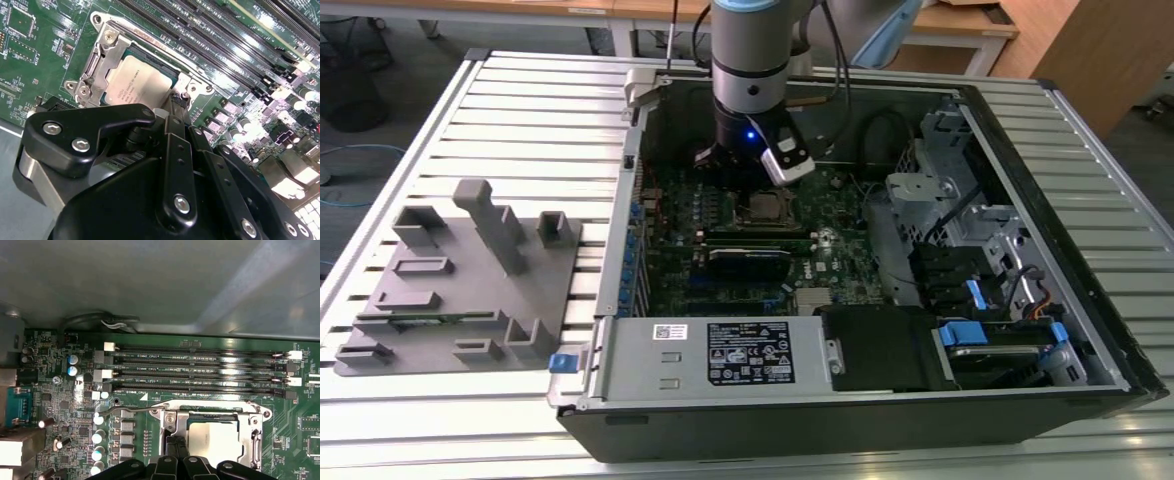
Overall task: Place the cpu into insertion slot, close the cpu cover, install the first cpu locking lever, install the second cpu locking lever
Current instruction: 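Close the cpu cover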
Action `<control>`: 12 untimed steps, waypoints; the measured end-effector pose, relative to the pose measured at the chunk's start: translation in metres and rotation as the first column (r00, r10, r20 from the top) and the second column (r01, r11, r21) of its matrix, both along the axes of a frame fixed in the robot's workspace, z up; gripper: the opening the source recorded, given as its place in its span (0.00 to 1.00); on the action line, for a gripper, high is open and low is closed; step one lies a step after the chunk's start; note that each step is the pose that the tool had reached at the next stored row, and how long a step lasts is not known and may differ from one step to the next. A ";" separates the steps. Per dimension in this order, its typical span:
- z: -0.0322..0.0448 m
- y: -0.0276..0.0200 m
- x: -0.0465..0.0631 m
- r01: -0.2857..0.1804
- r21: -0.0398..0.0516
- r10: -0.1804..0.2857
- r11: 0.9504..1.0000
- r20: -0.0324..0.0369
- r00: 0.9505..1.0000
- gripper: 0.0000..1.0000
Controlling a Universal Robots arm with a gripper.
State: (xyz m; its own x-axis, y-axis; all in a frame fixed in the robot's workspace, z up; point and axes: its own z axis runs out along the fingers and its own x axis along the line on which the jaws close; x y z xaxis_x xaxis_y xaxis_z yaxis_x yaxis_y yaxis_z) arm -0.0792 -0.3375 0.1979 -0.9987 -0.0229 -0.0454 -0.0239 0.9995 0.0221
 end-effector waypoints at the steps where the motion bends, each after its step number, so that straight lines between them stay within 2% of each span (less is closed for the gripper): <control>1: -0.0001 0.0000 0.000 0.000 0.000 0.000 1.000 0.000 1.000 0.10; 12: -0.0013 0.0001 0.000 0.000 0.000 0.000 1.000 0.000 1.000 0.10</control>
State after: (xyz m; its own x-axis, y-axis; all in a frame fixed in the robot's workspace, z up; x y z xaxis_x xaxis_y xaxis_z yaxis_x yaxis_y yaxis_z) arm -0.0792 -0.3374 0.1966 -0.9987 -0.0229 -0.0456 -0.0240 0.9995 0.0224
